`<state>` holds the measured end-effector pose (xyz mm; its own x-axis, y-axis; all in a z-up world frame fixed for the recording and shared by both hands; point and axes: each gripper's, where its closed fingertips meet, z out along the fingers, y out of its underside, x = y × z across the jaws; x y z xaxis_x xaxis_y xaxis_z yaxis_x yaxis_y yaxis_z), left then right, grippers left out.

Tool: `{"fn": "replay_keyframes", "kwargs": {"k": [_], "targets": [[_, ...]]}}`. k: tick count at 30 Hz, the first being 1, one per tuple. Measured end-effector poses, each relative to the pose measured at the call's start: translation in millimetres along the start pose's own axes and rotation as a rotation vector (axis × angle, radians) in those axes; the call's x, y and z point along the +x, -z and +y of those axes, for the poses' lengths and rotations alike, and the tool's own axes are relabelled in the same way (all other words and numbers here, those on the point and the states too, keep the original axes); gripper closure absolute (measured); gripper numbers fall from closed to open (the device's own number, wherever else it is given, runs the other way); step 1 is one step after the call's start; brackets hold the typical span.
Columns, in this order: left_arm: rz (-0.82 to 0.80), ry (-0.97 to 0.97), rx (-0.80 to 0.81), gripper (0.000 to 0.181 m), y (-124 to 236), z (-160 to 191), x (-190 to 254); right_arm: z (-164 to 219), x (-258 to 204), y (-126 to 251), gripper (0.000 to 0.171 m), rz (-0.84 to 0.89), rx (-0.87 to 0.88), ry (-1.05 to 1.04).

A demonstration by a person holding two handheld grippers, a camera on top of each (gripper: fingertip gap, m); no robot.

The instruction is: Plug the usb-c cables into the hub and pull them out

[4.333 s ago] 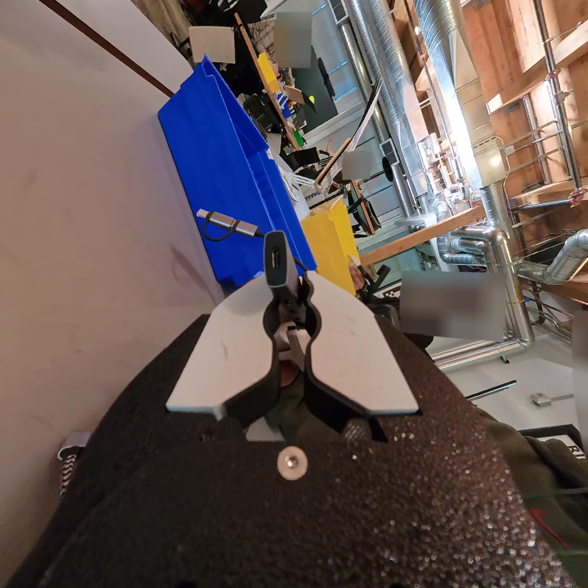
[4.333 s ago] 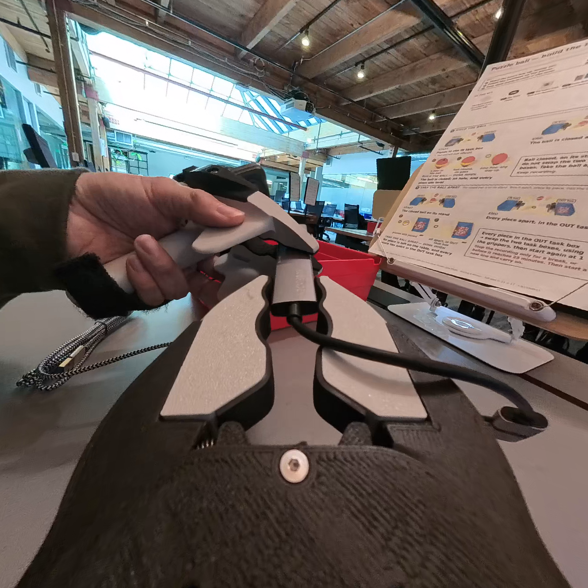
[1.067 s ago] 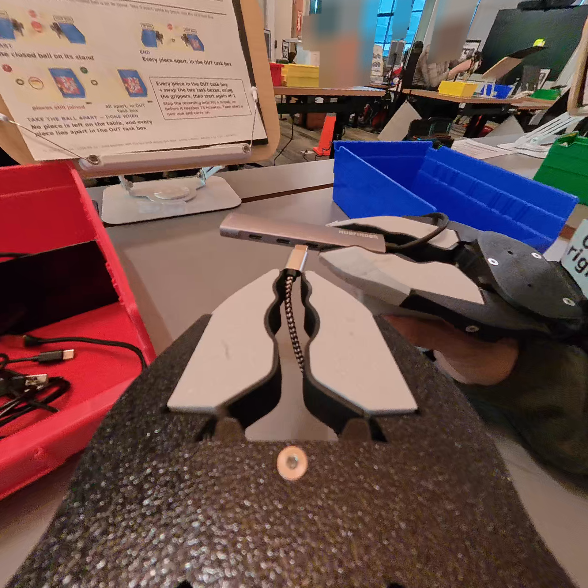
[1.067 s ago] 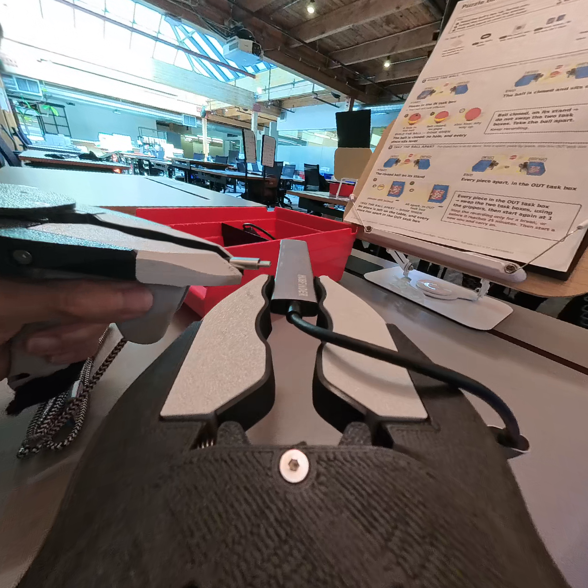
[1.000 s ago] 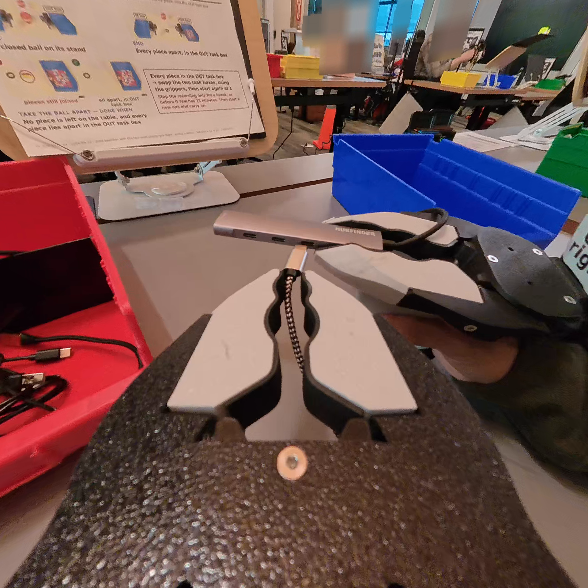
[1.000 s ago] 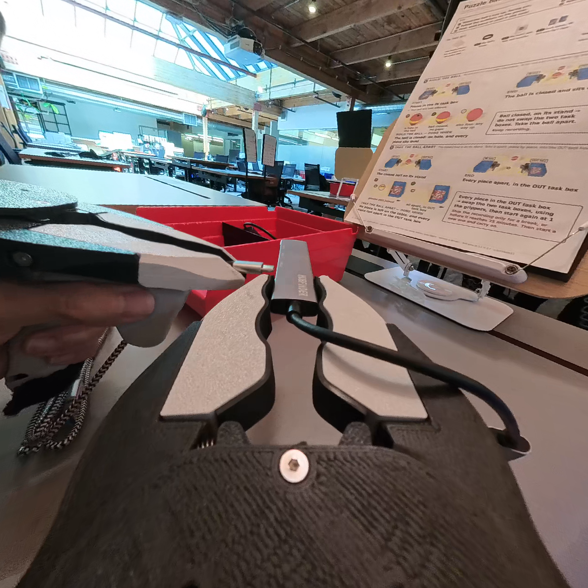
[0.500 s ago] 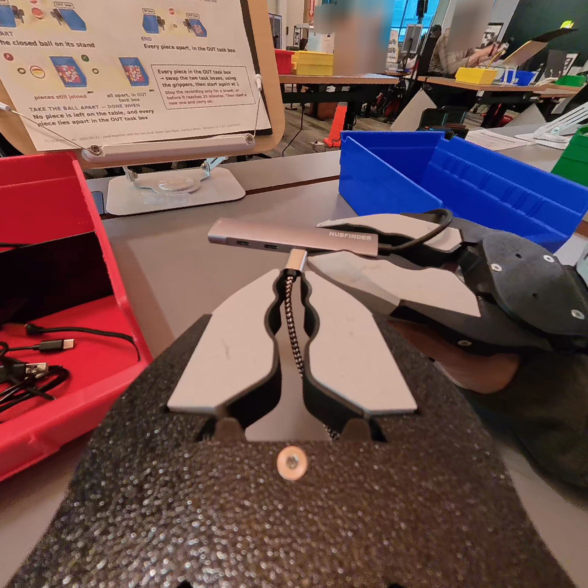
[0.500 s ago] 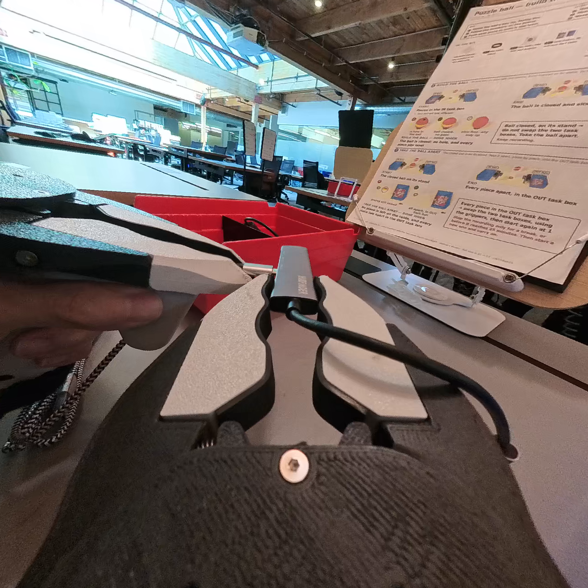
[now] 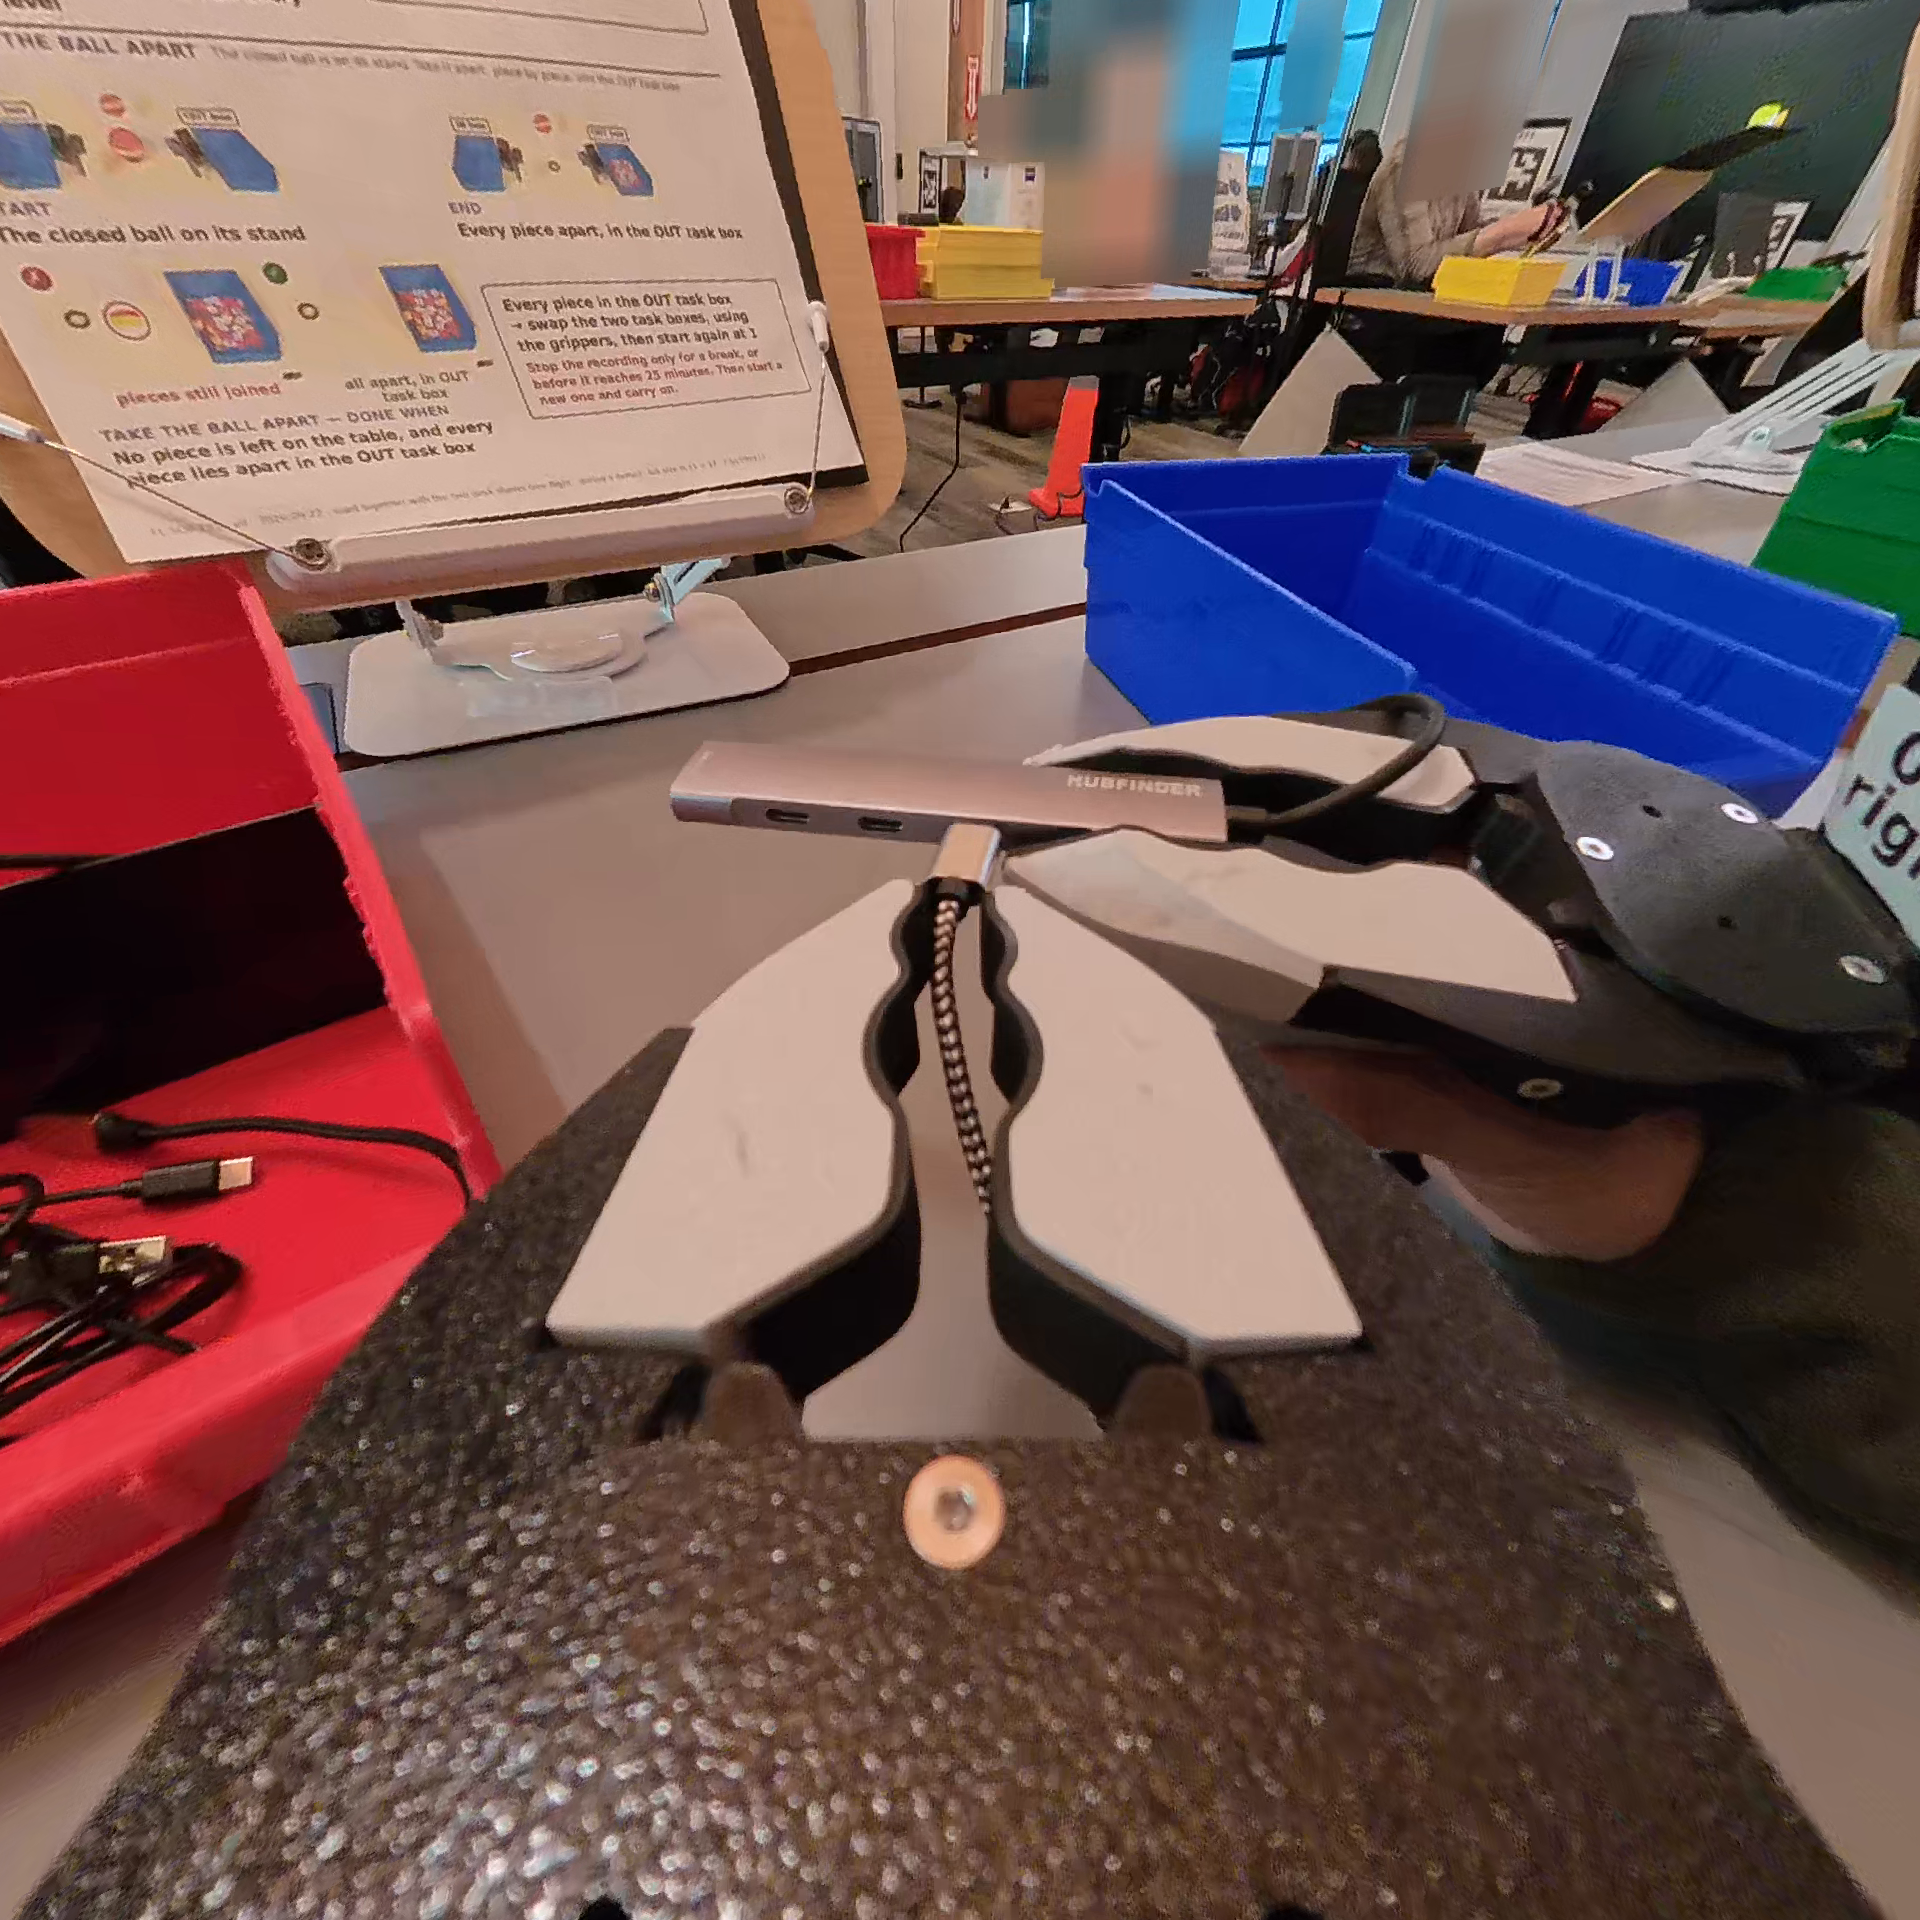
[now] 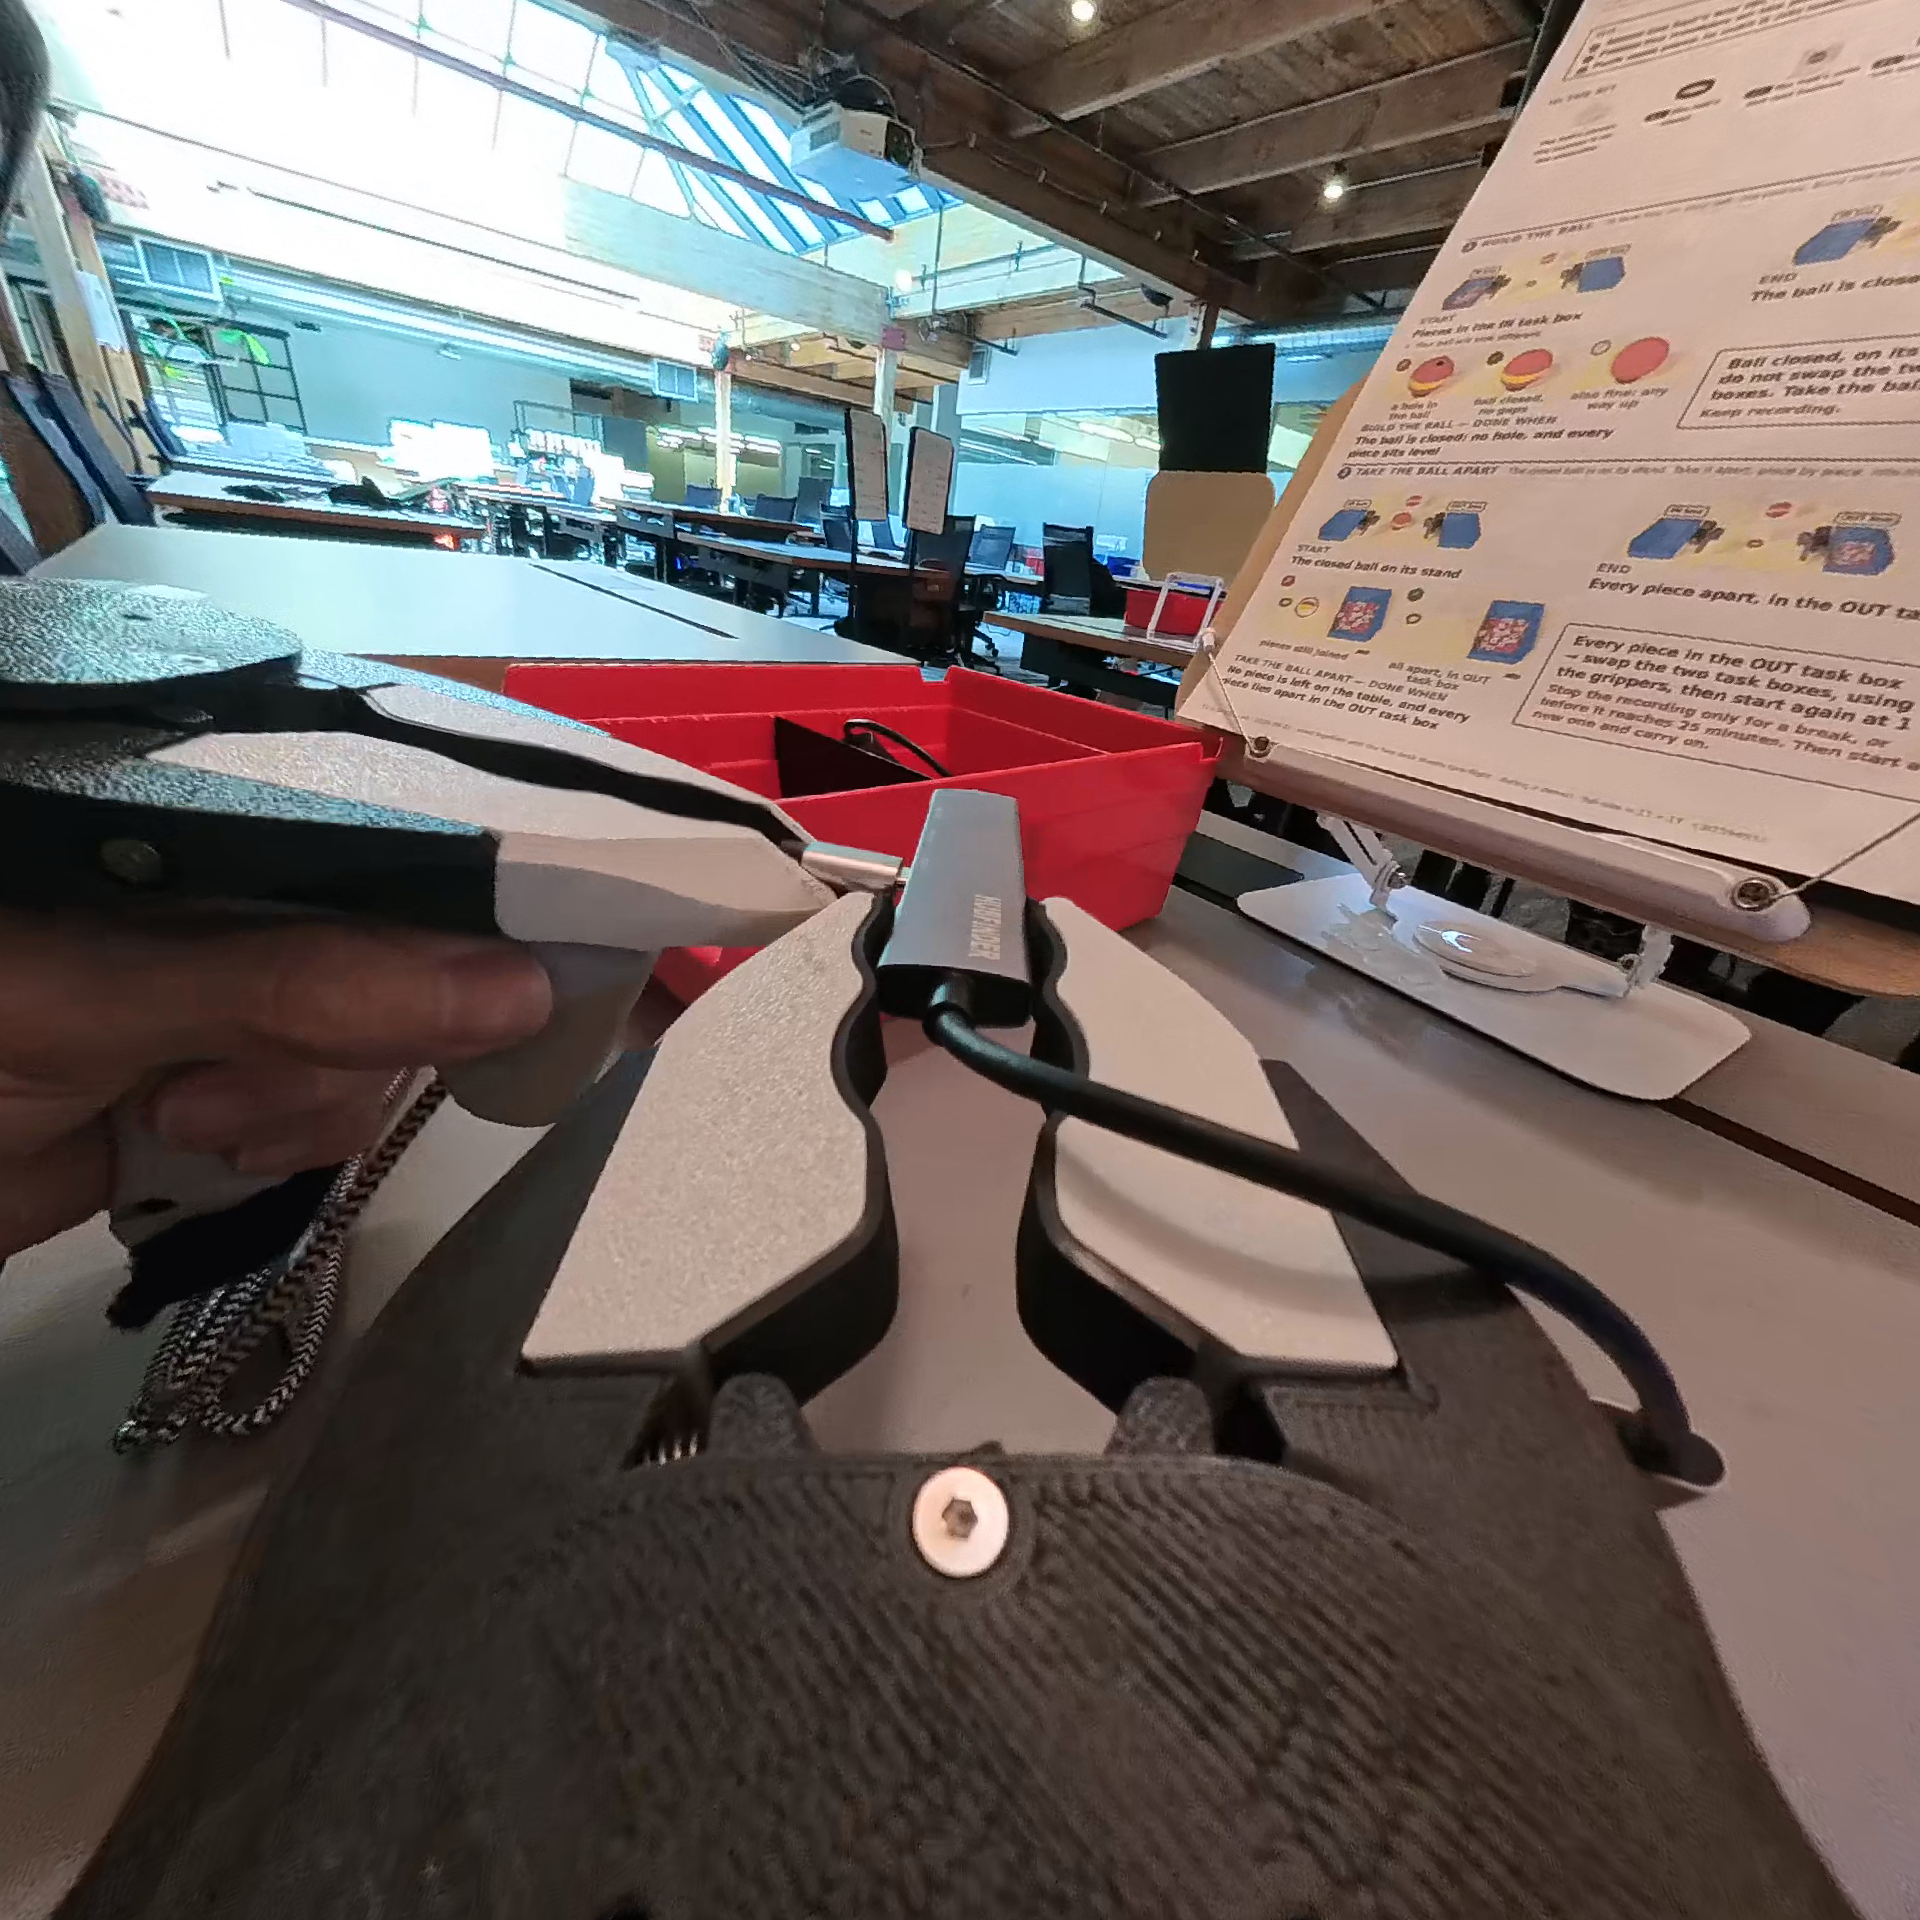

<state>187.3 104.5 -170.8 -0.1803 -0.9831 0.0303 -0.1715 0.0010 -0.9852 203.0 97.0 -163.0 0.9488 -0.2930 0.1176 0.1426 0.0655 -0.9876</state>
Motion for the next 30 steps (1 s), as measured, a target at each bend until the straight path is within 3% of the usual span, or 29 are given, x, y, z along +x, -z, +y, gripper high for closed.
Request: {"fn": "replay_keyframes", "kwargs": {"k": [17, 21, 25, 30], "targets": [[0.043, -0.048, -0.006, 0.172, -3.1, -0.6, 0.3, 0.6, 1.1, -0.9, 0.146, -0.010, -0.004, -0.015], [0.077, -0.047, 0.013, 0.158, 2.8, -15.3, 0.7, -2.3, 14.1, 1.4, 0.147, 0.018, 0.030, -0.087], [0.011, 0.019, 0.007, 0.158, 26.4, -38.0, -44.0, -4.3, 24.0, 4.5, 0.147, 0.035, 0.057, -0.138], [-0.121, 0.131, -0.252, 0.150, 50.8, -10.9, -119.7, -6.0, 23.5, 5.2, 0.147, 0.018, 0.072, -0.121]]}}
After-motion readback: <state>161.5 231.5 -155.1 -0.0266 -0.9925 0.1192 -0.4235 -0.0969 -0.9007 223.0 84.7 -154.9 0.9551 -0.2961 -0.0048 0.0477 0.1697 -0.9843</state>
